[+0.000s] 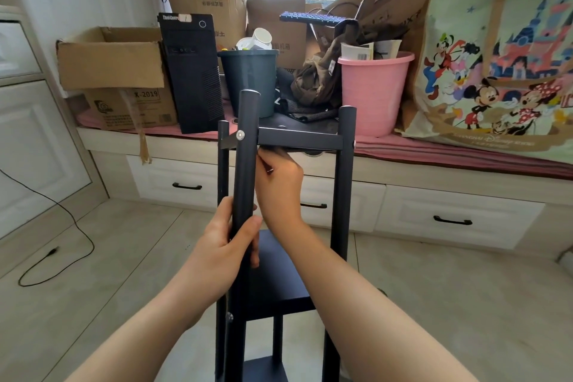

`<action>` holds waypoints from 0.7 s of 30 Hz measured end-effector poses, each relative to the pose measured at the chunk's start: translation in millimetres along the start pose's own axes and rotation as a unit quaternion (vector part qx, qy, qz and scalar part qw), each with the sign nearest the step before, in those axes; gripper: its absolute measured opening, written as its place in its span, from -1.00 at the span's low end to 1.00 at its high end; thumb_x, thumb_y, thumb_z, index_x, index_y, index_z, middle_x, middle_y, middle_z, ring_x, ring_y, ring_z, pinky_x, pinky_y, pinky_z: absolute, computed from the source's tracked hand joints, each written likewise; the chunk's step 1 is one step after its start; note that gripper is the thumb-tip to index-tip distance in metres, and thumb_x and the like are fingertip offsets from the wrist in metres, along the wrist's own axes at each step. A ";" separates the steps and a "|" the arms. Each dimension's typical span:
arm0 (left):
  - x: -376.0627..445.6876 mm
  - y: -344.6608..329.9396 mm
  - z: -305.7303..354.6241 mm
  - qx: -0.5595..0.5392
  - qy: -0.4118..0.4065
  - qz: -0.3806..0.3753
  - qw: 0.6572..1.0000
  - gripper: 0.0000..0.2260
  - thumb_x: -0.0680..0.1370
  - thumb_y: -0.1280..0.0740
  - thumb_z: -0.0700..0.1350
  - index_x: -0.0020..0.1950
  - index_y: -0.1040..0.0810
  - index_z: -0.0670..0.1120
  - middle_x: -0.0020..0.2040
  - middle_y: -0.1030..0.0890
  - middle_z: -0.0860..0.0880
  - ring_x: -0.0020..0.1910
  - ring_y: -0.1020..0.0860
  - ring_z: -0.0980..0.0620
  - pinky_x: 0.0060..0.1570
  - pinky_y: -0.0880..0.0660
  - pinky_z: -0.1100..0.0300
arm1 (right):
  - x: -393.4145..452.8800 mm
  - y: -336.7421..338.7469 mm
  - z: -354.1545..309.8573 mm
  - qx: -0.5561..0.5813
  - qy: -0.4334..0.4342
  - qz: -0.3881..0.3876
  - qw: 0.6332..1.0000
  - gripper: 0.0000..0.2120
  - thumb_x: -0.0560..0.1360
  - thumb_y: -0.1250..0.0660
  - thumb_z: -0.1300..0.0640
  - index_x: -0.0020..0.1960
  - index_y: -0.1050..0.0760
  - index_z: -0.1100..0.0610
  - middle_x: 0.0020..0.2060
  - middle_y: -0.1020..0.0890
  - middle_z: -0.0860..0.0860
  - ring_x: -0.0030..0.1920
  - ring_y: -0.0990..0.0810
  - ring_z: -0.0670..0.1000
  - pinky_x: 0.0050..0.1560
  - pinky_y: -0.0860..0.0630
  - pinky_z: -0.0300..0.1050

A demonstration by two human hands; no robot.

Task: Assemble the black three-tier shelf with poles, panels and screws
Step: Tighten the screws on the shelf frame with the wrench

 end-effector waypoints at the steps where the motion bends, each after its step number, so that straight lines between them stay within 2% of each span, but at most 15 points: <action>1: 0.5 0.3 0.0 -0.001 0.001 -0.001 1.000 -0.93 0.67 -0.22 -0.06 0.13 -0.44 0.08 -0.33 -0.54 -0.02 -0.35 -0.55 0.02 -0.21 -0.58 0.18 | -0.2 -1.9 0.3 0.003 0.000 0.003 1.000 -0.85 0.54 -0.34 0.31 -0.14 -0.65 0.32 -0.28 -0.57 0.02 -0.30 -0.45 -0.25 -0.17 -0.31 -0.49; 5: 1.2 0.4 0.6 -0.008 0.006 -0.005 1.000 -0.91 0.65 -0.23 -0.04 0.14 -0.45 0.08 -0.31 -0.55 -0.05 -0.35 -0.54 0.01 -0.24 -0.57 0.24 | -0.4 -6.9 0.4 0.017 -0.005 0.006 1.000 -0.87 0.54 -0.34 0.32 -0.12 -0.65 0.29 -0.25 -0.55 -0.07 -0.23 -0.49 -0.33 -0.15 -0.33 -0.50; 9: 0.6 0.7 1.0 -0.005 0.005 -0.007 1.000 -0.93 0.66 -0.23 -0.04 0.13 -0.45 0.10 -0.30 -0.54 -0.12 -0.35 -0.55 0.02 -0.23 -0.56 0.26 | 1.3 -6.2 0.5 0.008 0.001 0.009 1.000 -0.86 0.53 -0.35 0.31 -0.17 -0.64 0.28 -0.29 -0.49 -0.13 -0.26 -0.47 -0.34 -0.19 -0.30 -0.50; 15: 1.2 2.1 0.3 -0.007 0.009 -0.001 1.000 -0.94 0.67 -0.22 -0.05 0.13 -0.43 0.06 -0.34 -0.53 -0.01 -0.37 -0.53 0.04 -0.27 -0.53 0.33 | 1.2 0.7 -0.4 -0.020 0.019 -0.039 0.999 -0.83 0.58 -0.29 0.27 -0.15 -0.59 0.27 -0.31 -0.49 -0.08 -0.31 -0.36 -0.14 -0.21 -0.29 -0.40; 18: 1.0 1.7 0.7 -0.005 0.011 -0.001 1.000 -0.94 0.66 -0.22 -0.04 0.13 -0.43 0.06 -0.36 -0.53 0.00 -0.37 -0.53 0.05 -0.27 -0.53 0.32 | 0.1 8.4 -0.9 -0.043 0.039 -0.064 0.996 -0.80 0.57 -0.29 0.29 -0.23 -0.53 0.25 -0.40 -0.36 -0.22 -0.34 -0.38 -0.22 -0.24 -0.27 -0.44; 21: 0.4 0.3 1.0 -0.002 0.009 -0.001 1.000 -0.94 0.66 -0.22 -0.05 0.13 -0.43 0.04 -0.36 -0.53 -0.01 -0.37 -0.53 0.04 -0.27 -0.53 0.29 | -0.4 17.1 1.8 -0.062 0.039 -0.082 0.994 -0.79 0.57 -0.32 0.30 -0.25 -0.53 0.26 -0.45 -0.30 -0.27 -0.34 -0.41 -0.31 -0.26 -0.25 -0.47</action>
Point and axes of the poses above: each hand's wrist, its own x-axis towards the middle knuckle, its own y-axis out of the back of the hand, z = x × y, the point moved 4 cm from there along x, towards the middle knuckle
